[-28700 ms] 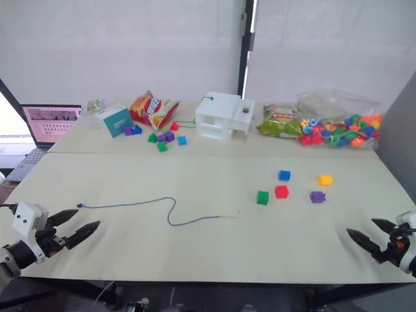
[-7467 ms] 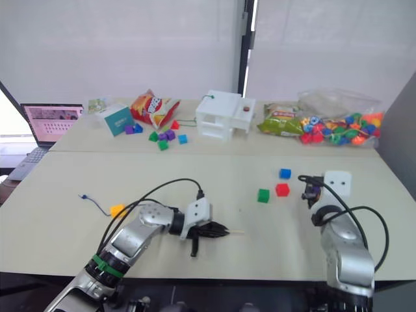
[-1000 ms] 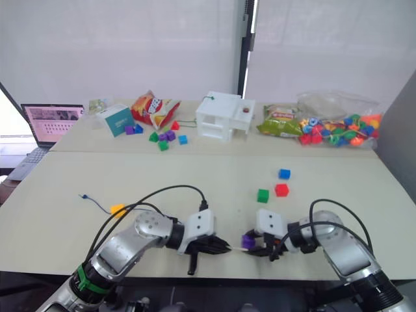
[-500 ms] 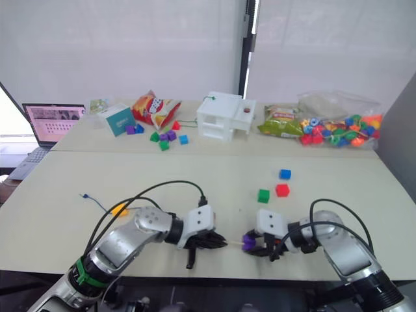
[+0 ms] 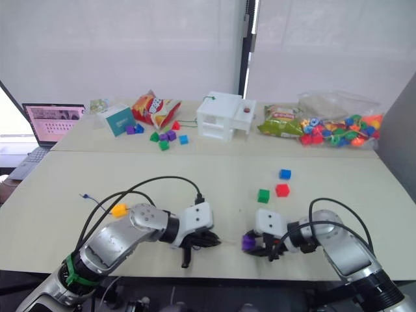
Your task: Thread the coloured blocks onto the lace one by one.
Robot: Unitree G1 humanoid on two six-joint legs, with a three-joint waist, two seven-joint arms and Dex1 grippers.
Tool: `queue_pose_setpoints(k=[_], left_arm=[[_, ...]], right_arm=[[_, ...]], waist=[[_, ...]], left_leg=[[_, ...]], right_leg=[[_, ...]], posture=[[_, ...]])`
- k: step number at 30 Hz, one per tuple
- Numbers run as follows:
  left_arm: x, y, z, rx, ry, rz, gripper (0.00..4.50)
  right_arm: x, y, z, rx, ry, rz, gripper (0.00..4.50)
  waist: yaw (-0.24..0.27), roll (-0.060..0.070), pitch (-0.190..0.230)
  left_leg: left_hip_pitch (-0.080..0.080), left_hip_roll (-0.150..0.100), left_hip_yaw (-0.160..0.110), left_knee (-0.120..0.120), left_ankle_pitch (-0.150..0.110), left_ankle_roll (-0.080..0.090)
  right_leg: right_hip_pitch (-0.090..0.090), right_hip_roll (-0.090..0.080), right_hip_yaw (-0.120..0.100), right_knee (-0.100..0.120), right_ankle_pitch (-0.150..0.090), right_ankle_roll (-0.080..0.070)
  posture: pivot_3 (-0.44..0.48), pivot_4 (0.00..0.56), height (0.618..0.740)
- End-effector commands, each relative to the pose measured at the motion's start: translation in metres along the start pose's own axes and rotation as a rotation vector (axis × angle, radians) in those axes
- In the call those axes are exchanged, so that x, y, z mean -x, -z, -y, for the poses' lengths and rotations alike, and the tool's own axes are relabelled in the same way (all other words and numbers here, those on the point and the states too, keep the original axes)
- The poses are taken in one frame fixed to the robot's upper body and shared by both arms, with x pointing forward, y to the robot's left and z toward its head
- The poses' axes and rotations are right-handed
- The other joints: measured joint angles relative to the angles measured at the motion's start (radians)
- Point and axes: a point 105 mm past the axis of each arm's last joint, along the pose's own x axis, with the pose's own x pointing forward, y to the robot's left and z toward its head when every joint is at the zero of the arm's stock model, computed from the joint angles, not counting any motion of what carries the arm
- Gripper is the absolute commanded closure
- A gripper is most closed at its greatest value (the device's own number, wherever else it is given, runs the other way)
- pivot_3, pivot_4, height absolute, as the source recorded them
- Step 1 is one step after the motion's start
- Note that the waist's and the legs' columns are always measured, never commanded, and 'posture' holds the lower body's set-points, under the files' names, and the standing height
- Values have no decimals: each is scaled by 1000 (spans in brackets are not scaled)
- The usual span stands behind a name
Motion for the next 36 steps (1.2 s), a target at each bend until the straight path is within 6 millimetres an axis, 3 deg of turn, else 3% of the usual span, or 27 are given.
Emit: queue_pose_setpoints(k=[1,21,30,36], left_arm=[[0,-13,4,-32,3,47,4500],[-15,-20,5,-33,8,49,4500],[-30,-36,18,-30,65,108,4500],[-41,-32,26,-17,116,123,4500]], right_arm=[[-4,11,-3,-22,-2,-56,3143],[-3,7,-3,-19,4,-53,3143],[-3,7,-2,-23,8,-54,3143],[-3,6,0,-26,17,-54,3143]], waist=[[0,0,0],[1,0,0],[3,0,0],[7,0,0]], left_leg=[[0,0,0,0,0,0],[0,0,0,0,0,0],[-1,0,0,0,0,0],[2,-1,-1,1,0,0]], right_leg=[[0,0,0,0,0,0],[0,0,0,0,0,0],[0,0,0,0,0,0],[4,-1,0,-1,0,0]], posture=[[0,150,740],[0,150,740],[0,150,740],[0,150,740]])
